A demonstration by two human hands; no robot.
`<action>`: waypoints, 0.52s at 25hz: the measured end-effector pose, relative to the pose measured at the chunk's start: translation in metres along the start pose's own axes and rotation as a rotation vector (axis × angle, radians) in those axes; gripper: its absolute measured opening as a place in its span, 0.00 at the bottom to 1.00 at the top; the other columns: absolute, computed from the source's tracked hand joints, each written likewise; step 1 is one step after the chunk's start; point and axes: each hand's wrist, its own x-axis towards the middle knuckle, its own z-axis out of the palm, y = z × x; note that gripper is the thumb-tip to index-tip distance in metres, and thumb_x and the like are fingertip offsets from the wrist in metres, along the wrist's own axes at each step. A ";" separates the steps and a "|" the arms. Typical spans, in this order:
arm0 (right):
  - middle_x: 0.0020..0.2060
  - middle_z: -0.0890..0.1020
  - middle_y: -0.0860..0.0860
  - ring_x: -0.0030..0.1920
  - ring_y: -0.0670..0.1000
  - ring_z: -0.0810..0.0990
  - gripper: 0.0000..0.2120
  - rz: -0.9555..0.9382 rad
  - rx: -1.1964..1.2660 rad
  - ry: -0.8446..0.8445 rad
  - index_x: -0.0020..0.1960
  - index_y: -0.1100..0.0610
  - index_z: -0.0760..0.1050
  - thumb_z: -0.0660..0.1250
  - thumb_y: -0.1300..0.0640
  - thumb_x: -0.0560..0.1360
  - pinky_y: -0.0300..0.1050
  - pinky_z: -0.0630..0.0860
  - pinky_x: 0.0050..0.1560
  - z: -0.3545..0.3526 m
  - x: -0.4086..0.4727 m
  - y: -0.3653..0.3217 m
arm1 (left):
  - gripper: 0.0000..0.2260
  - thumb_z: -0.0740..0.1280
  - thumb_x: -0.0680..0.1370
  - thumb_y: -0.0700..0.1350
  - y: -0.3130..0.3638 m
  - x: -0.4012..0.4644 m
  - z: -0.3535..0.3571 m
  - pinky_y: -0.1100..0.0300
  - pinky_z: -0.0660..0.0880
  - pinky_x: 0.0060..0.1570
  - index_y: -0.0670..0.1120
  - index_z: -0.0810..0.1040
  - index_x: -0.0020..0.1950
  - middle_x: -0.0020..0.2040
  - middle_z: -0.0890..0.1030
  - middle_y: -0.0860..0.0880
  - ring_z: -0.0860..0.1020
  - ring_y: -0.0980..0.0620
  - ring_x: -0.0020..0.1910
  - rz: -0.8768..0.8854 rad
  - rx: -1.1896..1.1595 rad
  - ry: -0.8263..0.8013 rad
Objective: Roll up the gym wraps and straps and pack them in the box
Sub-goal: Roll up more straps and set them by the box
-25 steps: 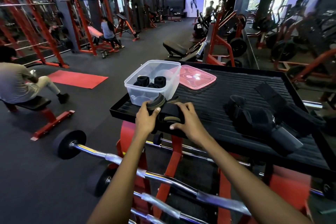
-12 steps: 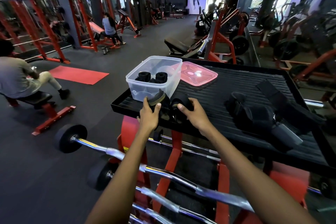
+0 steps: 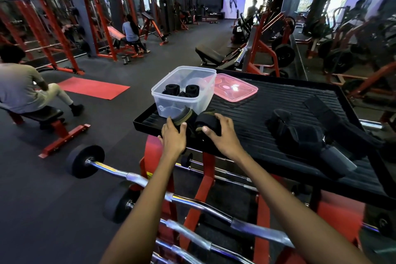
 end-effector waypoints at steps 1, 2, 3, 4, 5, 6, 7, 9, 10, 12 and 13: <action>0.68 0.61 0.53 0.65 0.44 0.64 0.32 0.009 0.001 -0.006 0.73 0.55 0.59 0.68 0.49 0.74 0.30 0.57 0.61 0.001 -0.002 0.000 | 0.28 0.58 0.80 0.52 0.003 -0.005 0.000 0.37 0.53 0.71 0.41 0.57 0.75 0.73 0.64 0.40 0.59 0.41 0.74 0.001 -0.022 0.014; 0.68 0.60 0.53 0.66 0.44 0.63 0.34 0.018 0.003 -0.003 0.74 0.55 0.57 0.68 0.48 0.74 0.31 0.57 0.62 0.002 -0.003 0.000 | 0.28 0.58 0.80 0.52 0.007 -0.009 0.001 0.38 0.52 0.72 0.41 0.56 0.75 0.74 0.62 0.40 0.58 0.41 0.74 -0.003 -0.047 0.023; 0.69 0.59 0.53 0.68 0.46 0.64 0.35 0.028 0.008 0.007 0.75 0.55 0.56 0.68 0.47 0.74 0.32 0.57 0.63 0.002 -0.003 0.001 | 0.28 0.58 0.80 0.52 0.011 -0.014 0.002 0.39 0.51 0.73 0.41 0.55 0.76 0.75 0.61 0.41 0.57 0.42 0.75 -0.010 -0.066 0.033; 0.70 0.59 0.53 0.69 0.48 0.63 0.37 0.041 0.013 0.022 0.75 0.55 0.55 0.68 0.46 0.74 0.35 0.58 0.66 0.001 -0.003 0.001 | 0.29 0.59 0.80 0.51 0.015 -0.019 0.004 0.40 0.49 0.73 0.41 0.54 0.76 0.76 0.58 0.41 0.54 0.42 0.76 -0.020 -0.069 0.044; 0.71 0.58 0.52 0.71 0.49 0.63 0.38 0.056 0.018 0.040 0.76 0.55 0.54 0.68 0.45 0.73 0.40 0.59 0.69 -0.001 -0.003 0.000 | 0.29 0.59 0.80 0.51 0.021 -0.024 0.004 0.41 0.48 0.74 0.41 0.53 0.76 0.77 0.56 0.42 0.51 0.43 0.77 -0.020 -0.064 0.063; 0.71 0.58 0.51 0.71 0.50 0.62 0.38 0.061 0.025 0.066 0.76 0.54 0.54 0.67 0.44 0.73 0.45 0.59 0.72 -0.004 -0.005 -0.002 | 0.29 0.60 0.79 0.49 0.028 -0.029 0.002 0.43 0.48 0.74 0.40 0.53 0.76 0.77 0.55 0.42 0.50 0.44 0.77 0.004 -0.071 0.095; 0.71 0.58 0.51 0.71 0.49 0.62 0.38 0.062 0.042 0.099 0.75 0.54 0.54 0.67 0.44 0.73 0.48 0.60 0.72 -0.007 -0.008 -0.003 | 0.28 0.62 0.79 0.47 0.035 -0.034 0.002 0.46 0.50 0.75 0.40 0.55 0.75 0.76 0.57 0.42 0.52 0.44 0.76 0.056 -0.108 0.129; 0.70 0.61 0.50 0.69 0.48 0.65 0.35 0.051 0.113 0.169 0.74 0.54 0.57 0.67 0.45 0.73 0.47 0.63 0.71 -0.016 -0.015 -0.007 | 0.23 0.63 0.78 0.42 0.054 -0.047 0.001 0.56 0.59 0.71 0.41 0.64 0.72 0.71 0.67 0.43 0.63 0.48 0.72 0.186 -0.262 0.145; 0.68 0.63 0.50 0.68 0.48 0.67 0.33 0.041 0.157 0.204 0.73 0.53 0.59 0.68 0.46 0.74 0.46 0.65 0.70 -0.023 -0.020 -0.010 | 0.19 0.64 0.78 0.40 0.063 -0.054 0.001 0.60 0.64 0.66 0.42 0.68 0.68 0.66 0.72 0.44 0.70 0.51 0.66 0.224 -0.360 0.102; 0.64 0.69 0.51 0.63 0.49 0.72 0.25 0.007 0.230 0.299 0.68 0.53 0.66 0.68 0.50 0.74 0.45 0.70 0.66 -0.040 -0.032 -0.009 | 0.12 0.62 0.78 0.37 0.084 -0.070 0.008 0.64 0.71 0.56 0.44 0.74 0.61 0.57 0.78 0.47 0.77 0.59 0.53 0.222 -0.589 -0.081; 0.62 0.72 0.51 0.60 0.49 0.74 0.21 -0.012 0.256 0.349 0.65 0.53 0.69 0.69 0.52 0.74 0.42 0.72 0.63 -0.049 -0.040 -0.007 | 0.10 0.61 0.78 0.36 0.092 -0.079 0.012 0.64 0.72 0.52 0.45 0.75 0.58 0.53 0.80 0.48 0.78 0.59 0.49 0.190 -0.695 -0.190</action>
